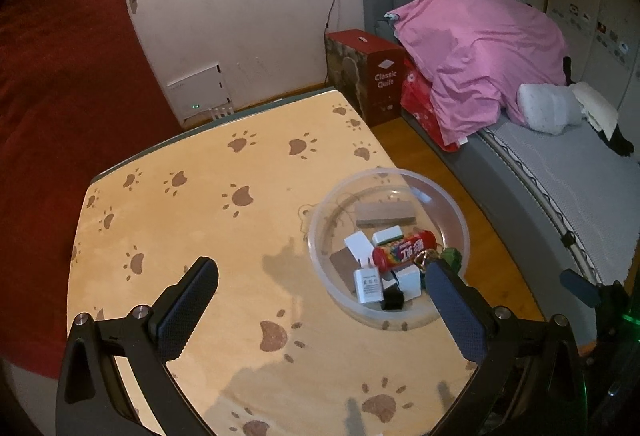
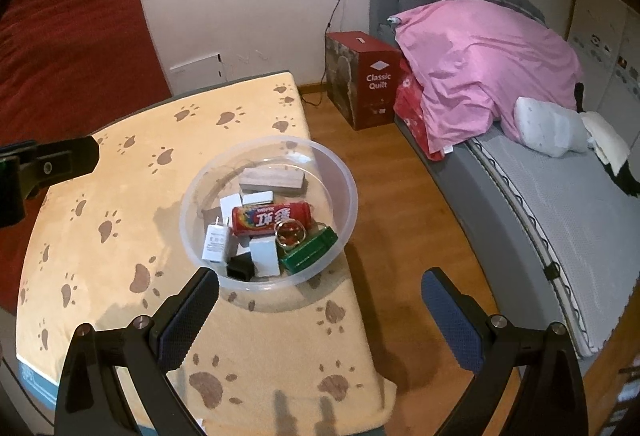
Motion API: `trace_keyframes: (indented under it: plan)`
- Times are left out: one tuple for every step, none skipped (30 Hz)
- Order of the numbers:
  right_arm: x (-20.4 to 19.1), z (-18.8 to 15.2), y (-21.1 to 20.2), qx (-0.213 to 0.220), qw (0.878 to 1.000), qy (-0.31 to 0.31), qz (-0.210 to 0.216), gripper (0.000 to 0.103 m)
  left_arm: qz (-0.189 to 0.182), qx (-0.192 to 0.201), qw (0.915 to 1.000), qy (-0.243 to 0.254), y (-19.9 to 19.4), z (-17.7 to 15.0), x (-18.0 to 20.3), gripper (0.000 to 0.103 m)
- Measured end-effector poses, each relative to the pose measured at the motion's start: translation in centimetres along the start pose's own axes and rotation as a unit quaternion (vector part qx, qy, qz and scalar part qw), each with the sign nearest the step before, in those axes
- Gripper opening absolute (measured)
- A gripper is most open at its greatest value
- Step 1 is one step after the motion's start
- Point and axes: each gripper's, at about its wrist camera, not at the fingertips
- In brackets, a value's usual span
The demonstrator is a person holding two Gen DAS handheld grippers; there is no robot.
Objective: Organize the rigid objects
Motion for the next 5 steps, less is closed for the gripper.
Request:
trace_keyframes:
  plan:
    - [0.04, -0.06, 0.04, -0.001, 1.0, 0.001, -0.001, 0.103, 0.002, 0.001, 1.0, 0.002, 0.0, -0.01, 0.1, 0.103]
    - [0.07, -0.07, 0.12, -0.003, 1.0, 0.002, -0.001, 0.103, 0.003, 0.001, 1.0, 0.004, 0.05, 0.01, 0.11, 0.103]
    - [0.06, -0.09, 0.18, -0.005, 1.0, 0.003, -0.001, 0.103, 0.001, -0.001, 1.0, 0.006, 0.13, -0.01, 0.14, 0.103]
    - [0.03, -0.07, 0.22, -0.006, 1.0, 0.003, -0.001, 0.103, -0.001, -0.003, 1.0, 0.007, 0.25, -0.02, 0.13, 0.103]
    - [-0.02, -0.07, 0.27, -0.006, 1.0, 0.003, -0.001, 0.103, -0.001, -0.005, 1.0, 0.008, 0.38, 0.03, 0.08, 0.103]
Point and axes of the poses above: each gripper's, at about its wrist camera, not at the fingertips, and y roughly the way its jaws point, x to its right, z to its top, and after that the axes turned 1 degree about x, right-handed
